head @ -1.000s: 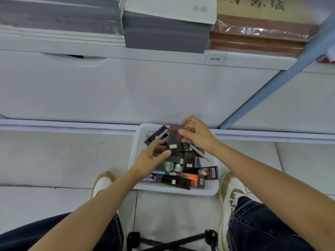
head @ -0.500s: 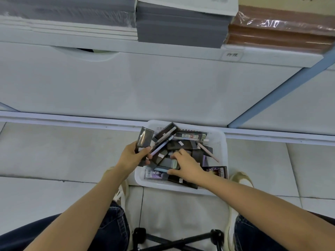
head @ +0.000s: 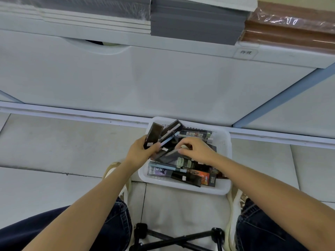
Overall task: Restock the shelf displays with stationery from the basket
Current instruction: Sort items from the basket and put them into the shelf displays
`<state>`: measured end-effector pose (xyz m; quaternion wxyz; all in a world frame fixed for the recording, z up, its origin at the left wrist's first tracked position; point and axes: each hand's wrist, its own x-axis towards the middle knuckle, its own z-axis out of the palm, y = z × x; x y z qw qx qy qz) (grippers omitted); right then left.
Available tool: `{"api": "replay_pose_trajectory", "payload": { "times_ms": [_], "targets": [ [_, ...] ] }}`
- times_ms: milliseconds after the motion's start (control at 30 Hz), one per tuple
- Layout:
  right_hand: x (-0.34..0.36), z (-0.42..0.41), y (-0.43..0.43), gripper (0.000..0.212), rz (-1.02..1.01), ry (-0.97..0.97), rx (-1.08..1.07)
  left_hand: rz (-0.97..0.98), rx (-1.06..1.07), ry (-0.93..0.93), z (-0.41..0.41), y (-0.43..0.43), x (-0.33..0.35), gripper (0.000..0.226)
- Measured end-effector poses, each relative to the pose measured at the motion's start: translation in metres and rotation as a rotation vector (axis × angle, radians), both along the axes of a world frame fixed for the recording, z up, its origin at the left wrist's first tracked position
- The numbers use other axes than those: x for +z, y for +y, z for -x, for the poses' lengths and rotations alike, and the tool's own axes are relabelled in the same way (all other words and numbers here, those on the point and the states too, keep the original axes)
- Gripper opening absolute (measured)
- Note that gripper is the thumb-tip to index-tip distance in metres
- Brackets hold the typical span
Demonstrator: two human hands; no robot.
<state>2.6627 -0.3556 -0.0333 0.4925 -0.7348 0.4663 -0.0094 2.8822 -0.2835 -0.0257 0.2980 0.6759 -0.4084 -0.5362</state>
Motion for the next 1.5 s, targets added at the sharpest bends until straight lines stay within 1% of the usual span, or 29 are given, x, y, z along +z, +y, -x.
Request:
{"api": "replay_pose_trajectory", "payload": {
  "times_ms": [67,133,200,267,300,333,367,433,500,567,600,733,833,900,1000,1067,1100,1200,1267,1333,1433,1500],
  "targets": [
    [0.015,0.002,-0.008,0.015,-0.044,-0.043,0.064,0.031,-0.093,-0.052,0.007,-0.004,0.004,0.022],
    [0.023,-0.001,-0.008,0.014,-0.084,-0.106,0.065,0.002,-0.207,-0.037,0.015,-0.006,0.007,0.032],
    [0.024,-0.006,-0.003,0.012,-0.124,-0.177,-0.015,-0.051,-0.25,0.04,0.021,-0.003,0.009,0.036],
    [0.021,-0.008,0.002,0.012,-0.162,-0.242,-0.141,-0.114,-0.2,0.126,0.021,0.001,0.009,0.033],
    [0.019,-0.007,0.005,0.018,-0.181,-0.245,-0.199,-0.145,-0.176,0.148,0.018,0.003,0.009,0.031],
    [0.016,-0.005,0.007,0.026,-0.183,-0.199,-0.221,-0.169,-0.156,0.159,0.015,0.005,0.01,0.029],
    [0.012,-0.003,0.01,0.034,-0.166,-0.113,-0.193,-0.186,-0.13,0.162,0.011,0.007,0.01,0.028],
    [0.0,-0.001,0.024,0.045,-0.132,0.054,-0.053,-0.199,-0.072,0.15,0.004,0.009,0.009,0.025],
    [-0.013,-0.006,0.043,0.049,-0.074,0.162,0.075,-0.185,-0.05,0.126,0.0,0.009,0.009,0.023],
    [-0.023,-0.014,0.055,0.047,0.072,0.258,0.189,-0.179,-0.035,0.119,-0.002,0.01,0.007,0.022],
    [-0.026,-0.016,0.057,0.045,0.111,0.277,0.206,-0.182,-0.028,0.122,-0.003,0.01,0.006,0.021],
    [-0.031,-0.014,0.054,0.037,0.033,0.212,0.124,-0.195,-0.05,0.11,-0.003,0.011,0.002,0.018],
    [-0.031,-0.009,0.05,0.029,0.041,0.195,0.135,-0.198,-0.042,0.11,-0.004,0.01,0.0,0.017],
    [-0.023,-0.004,0.038,0.02,0.048,0.17,0.117,-0.18,-0.053,0.104,-0.003,0.008,0.0,0.017],
    [0.0,0.004,0.007,0.011,0.027,0.101,0.084,-0.149,-0.058,0.076,0.003,0.001,0.005,0.018],
    [0.023,0.006,-0.011,0.006,-0.005,0.017,0.047,-0.144,-0.053,0.106,0.008,-0.005,0.012,0.019],
    [0.034,0.006,-0.02,0.006,-0.017,-0.042,0.009,-0.144,-0.06,0.16,0.01,-0.007,0.017,0.02],
    [0.068,0.001,-0.042,0.003,-0.046,-0.236,-0.135,-0.121,-0.089,0.402,0.015,-0.016,0.038,0.025],
    [0.094,-0.002,-0.05,0.005,-0.066,-0.366,-0.202,-0.049,-0.074,0.456,0.016,-0.024,0.056,0.024],
    [0.121,-0.005,-0.056,0.01,-0.074,-0.501,-0.257,0.027,-0.038,0.49,0.018,-0.033,0.079,0.016],
    [0.17,-0.006,-0.058,0.016,-0.032,-0.681,-0.218,0.118,-0.039,0.525,0.016,-0.044,0.12,0.011],
    [0.207,-0.006,-0.059,0.016,0.029,-0.731,-0.173,0.172,-0.084,0.541,0.015,-0.049,0.151,0.019]
  ]
}}
